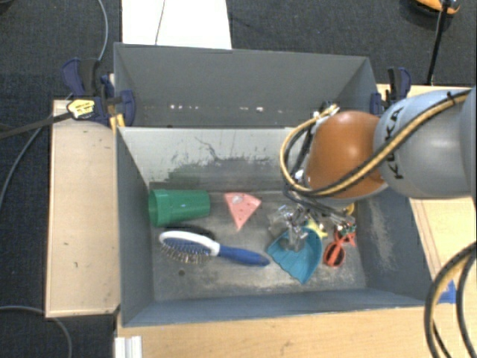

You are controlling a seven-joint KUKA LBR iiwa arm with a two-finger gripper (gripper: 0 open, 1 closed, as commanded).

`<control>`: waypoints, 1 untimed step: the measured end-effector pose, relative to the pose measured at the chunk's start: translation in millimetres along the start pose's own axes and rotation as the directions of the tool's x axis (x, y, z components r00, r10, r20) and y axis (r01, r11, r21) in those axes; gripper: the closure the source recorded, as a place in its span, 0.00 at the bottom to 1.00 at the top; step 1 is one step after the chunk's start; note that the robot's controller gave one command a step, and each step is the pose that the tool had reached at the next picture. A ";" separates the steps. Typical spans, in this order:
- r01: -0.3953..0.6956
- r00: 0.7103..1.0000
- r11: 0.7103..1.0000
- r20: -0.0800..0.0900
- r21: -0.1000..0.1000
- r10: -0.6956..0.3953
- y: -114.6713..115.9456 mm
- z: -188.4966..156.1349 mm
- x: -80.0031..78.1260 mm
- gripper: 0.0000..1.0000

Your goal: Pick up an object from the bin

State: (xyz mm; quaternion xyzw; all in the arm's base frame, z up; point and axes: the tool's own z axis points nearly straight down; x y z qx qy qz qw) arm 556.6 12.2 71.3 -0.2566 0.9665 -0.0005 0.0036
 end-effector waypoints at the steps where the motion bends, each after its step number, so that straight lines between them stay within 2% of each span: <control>1: 0.067 0.998 0.998 0.003 0.001 -0.067 -2.4 -148.3 -13.9 1.00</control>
Offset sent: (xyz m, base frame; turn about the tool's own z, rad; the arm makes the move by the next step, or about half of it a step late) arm 0.0000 0.0000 0.0000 0.0000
